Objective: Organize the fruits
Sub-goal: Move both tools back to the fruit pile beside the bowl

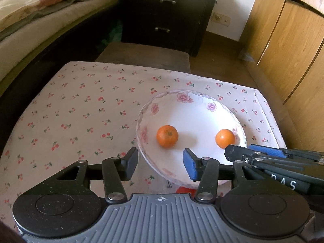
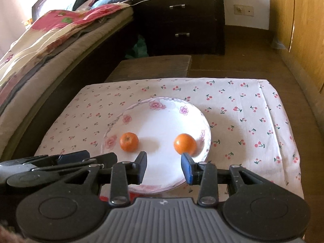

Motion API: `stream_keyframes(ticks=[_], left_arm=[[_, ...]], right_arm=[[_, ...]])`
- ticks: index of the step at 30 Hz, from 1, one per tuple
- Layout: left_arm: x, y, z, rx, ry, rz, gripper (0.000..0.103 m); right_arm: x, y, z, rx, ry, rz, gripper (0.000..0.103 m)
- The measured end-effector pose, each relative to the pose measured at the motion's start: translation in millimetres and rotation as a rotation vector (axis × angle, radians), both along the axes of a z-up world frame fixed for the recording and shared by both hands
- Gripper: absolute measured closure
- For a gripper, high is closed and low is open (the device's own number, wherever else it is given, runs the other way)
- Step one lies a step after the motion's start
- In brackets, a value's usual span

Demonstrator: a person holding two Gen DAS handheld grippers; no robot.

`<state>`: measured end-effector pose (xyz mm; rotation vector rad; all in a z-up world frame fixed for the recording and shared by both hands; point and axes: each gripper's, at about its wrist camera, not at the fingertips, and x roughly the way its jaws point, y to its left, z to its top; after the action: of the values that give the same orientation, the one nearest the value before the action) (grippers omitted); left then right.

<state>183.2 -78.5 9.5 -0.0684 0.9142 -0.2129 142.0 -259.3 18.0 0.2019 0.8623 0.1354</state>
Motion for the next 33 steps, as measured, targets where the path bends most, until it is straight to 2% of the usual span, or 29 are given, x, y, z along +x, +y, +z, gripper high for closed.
stream_keyframes(ticks=[15, 29, 33], left_arm=[[-40, 15, 9, -0.005, -0.010, -0.025, 0.043], [-70, 25, -1, 0.022, 0.018, -0.050, 0.042], [-74, 32, -2, 0.006, 0.034, -0.039, 0.042]], right_arm=[[-42, 7, 5, 0.023, -0.002, 0.010, 0.060], [-70, 18, -11, 0.019, 0.065, 0.033, 0.059], [-73, 22, -19, 0.025, 0.097, 0.048, 0.059]])
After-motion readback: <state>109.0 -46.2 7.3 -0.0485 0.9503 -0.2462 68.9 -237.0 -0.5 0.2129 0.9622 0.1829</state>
